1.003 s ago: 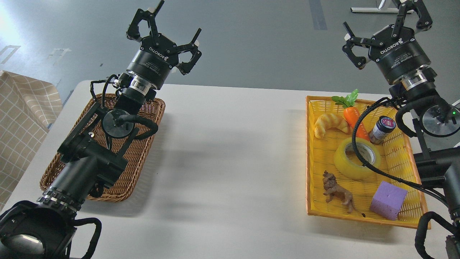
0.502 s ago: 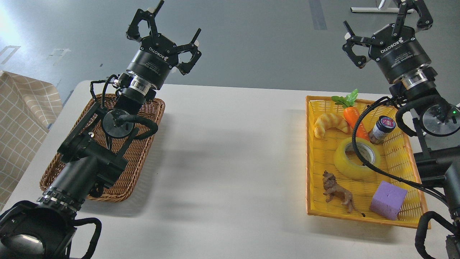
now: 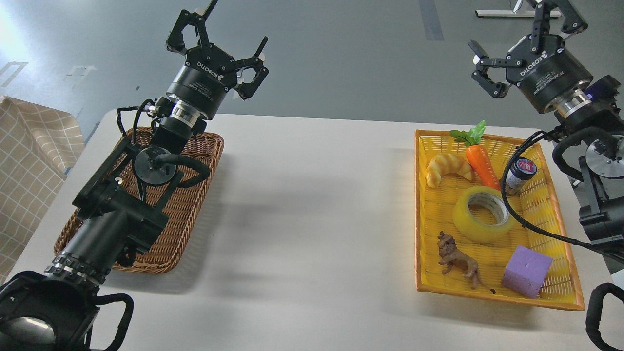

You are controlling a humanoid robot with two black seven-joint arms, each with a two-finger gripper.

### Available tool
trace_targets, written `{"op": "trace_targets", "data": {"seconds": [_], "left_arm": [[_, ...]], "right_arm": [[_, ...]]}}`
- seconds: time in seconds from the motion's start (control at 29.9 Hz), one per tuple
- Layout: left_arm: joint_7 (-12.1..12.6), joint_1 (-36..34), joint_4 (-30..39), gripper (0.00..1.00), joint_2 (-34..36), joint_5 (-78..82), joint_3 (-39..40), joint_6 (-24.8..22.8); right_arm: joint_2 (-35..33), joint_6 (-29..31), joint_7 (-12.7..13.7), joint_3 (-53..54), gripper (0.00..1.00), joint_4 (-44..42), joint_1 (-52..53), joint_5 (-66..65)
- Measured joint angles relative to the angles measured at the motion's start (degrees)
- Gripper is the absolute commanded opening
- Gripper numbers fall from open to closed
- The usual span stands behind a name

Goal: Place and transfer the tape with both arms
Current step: 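Raise the right gripper and swing it outward beside the yellow tray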

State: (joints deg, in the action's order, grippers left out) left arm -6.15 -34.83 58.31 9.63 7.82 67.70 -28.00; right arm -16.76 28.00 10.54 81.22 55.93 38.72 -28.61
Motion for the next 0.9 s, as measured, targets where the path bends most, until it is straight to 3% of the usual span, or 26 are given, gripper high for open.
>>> {"op": "trace_targets", "data": {"seconds": [0.37,0.74,0.9], "left_arm": [[0.0,0.0,0.1,0.98,0.0,0.0,0.1,0.0],[0.0,0.0,0.3,0.98,-0.1,0.0,0.1,0.0],[0.0,0.0,0.3,0.98,-0.1,0.0,0.1,0.0]], "right_arm": [[-9.6,0.0,0.2,-11.7,1.0,1.0,2.2,-7.5],[-22.3,0.0,0.5,-33.1,1.0,2.5,10.4,-7.7],[-27.0,0.0,0.5,-35.1,1.0,7.1,11.7,-7.7]]}}
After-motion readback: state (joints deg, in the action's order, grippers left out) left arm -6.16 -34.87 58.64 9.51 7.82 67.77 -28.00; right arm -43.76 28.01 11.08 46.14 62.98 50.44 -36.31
